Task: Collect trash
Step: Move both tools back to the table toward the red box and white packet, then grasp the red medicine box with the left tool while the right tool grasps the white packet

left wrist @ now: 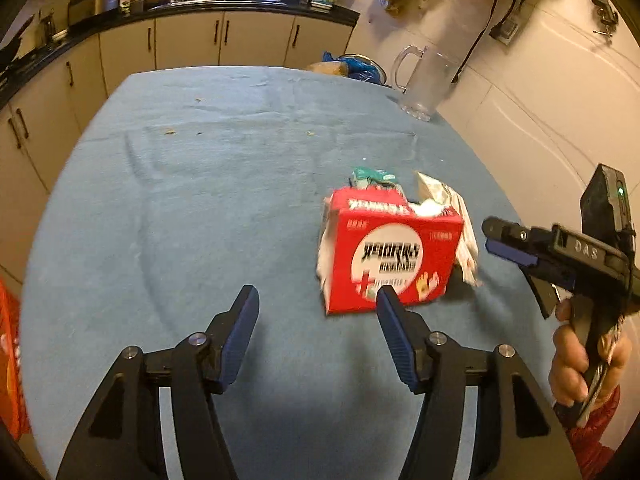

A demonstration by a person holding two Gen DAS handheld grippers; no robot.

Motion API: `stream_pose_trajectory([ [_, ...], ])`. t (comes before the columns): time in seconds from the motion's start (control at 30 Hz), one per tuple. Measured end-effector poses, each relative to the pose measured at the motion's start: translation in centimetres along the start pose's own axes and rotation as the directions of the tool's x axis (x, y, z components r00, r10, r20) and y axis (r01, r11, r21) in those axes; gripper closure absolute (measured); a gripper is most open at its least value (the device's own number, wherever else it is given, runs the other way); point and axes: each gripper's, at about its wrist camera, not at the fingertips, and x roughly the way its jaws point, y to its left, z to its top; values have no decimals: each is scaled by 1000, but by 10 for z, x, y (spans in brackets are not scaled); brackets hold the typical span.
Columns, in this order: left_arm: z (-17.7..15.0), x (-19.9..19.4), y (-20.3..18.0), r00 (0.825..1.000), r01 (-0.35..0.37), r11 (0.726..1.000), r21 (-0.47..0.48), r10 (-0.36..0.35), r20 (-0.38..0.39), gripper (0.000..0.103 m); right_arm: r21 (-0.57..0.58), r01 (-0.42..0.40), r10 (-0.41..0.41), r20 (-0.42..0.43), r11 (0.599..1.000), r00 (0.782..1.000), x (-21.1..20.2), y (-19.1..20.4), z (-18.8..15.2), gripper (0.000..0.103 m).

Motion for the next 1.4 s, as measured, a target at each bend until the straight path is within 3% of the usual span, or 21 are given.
stream_pose_trajectory([
  [0.07, 8, 13, -4, 1000, 10, 1000, 26, -10, -1, 35, 10, -2, 3, -6, 1000, 1000, 5, -4, 1, 46],
  [0.2, 20, 37, -3, 999, 41, 999, 33, -40, -28, 34, 34, -11, 11, -7, 999, 1000, 7, -13, 4, 46],
  [0.3, 28, 51, -4, 988, 140, 990, 24, -138, -68, 34, 44, -14, 14, -7, 999, 1000, 7, -18, 6, 46],
  [0.37, 31, 56, -8, 985, 162, 987, 9, -161, -67, 34, 56, -18, 18, -6, 998, 1000, 8, -23, 8, 46],
  [0.5, 25, 61, -28, 988, 142, 988, 57, -138, -67, 36, 73, -29, 29, -10, 997, 1000, 10, -28, 9, 46],
  [0.57, 23, 63, -38, 991, 119, 989, 89, -113, -65, 56, 73, -28, 30, -15, 997, 999, 12, -29, 10, 46],
  [0.77, 16, 52, -47, 993, 115, 988, 107, -111, -43, 74, 63, -30, 31, -18, 998, 999, 13, -28, 10, 46],
  [0.93, 9, 46, -52, 990, 137, 983, 122, -133, -36, 77, 57, -21, 22, -25, 998, 999, 16, -26, 11, 43],
  [1.07, 2, 47, -62, 993, 121, 976, 179, -117, -36, 77, 36, -21, 21, -14, 999, 1000, 14, -25, 10, 56],
  [1.27, 3, 51, -67, 994, 107, 976, 190, -102, -36, 69, 16, 14, -15, 40, 1000, 999, -3, -26, 6, 59],
  [1.4, 7, 59, -69, 993, 115, 975, 189, -108, -43, 69, 21, 19, -20, 47, 1000, 999, -7, -28, 6, 59],
])
